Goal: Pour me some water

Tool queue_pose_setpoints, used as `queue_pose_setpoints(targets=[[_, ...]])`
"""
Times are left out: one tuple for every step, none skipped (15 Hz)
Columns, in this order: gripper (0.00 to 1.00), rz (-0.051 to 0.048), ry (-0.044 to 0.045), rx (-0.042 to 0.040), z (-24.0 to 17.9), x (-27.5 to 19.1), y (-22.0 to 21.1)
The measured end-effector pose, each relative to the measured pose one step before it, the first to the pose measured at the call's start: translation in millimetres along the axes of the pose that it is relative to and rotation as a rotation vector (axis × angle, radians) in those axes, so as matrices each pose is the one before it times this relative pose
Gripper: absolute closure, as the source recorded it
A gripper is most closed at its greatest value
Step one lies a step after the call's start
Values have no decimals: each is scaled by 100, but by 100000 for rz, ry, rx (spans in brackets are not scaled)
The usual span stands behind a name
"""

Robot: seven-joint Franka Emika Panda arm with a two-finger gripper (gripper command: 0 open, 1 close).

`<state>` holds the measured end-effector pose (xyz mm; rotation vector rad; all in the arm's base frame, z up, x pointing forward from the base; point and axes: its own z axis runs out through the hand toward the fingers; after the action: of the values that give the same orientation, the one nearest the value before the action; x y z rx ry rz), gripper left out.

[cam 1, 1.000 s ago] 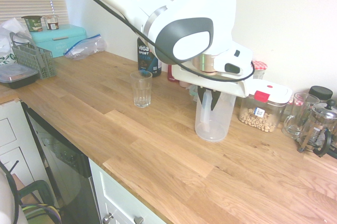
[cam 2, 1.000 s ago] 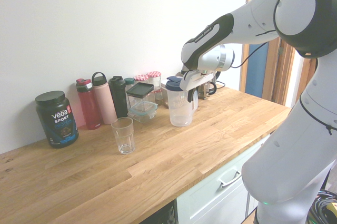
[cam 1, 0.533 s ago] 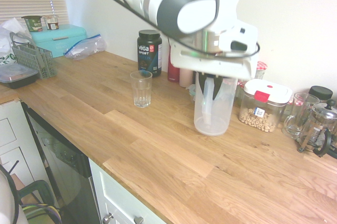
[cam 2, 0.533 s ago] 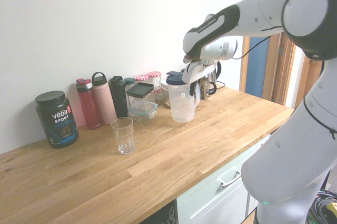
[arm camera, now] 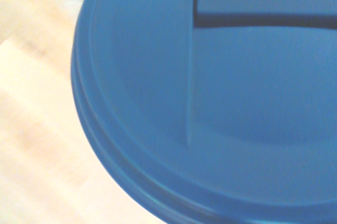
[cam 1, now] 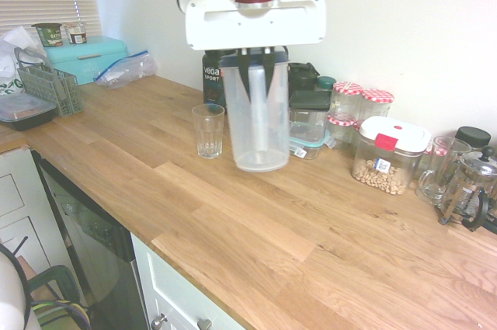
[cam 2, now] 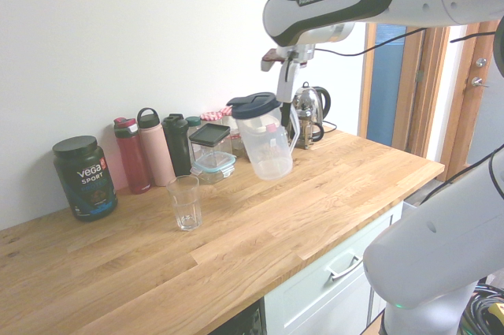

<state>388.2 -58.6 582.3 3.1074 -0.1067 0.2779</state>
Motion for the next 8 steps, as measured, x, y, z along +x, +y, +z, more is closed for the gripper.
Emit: queue_pose_setpoints(targets=[[100,-5439,-2413,-1547,174,242,-2024],[100,-5475,-2600,-1948,-22,502,-2053],[100,-4942,-3078,-2211,-82,667,-1690],[100,-4580,-3284,-2480,-179,763,-1421],[100,-4349,-3289,-3310,-141,862,-994],[100,-3928,-2644,-4191,-99,986,-713],[100,-3411,-2602,-4549,-20,1067,-507],[100,-2776,-2575,-3855,19,1201,-537]])
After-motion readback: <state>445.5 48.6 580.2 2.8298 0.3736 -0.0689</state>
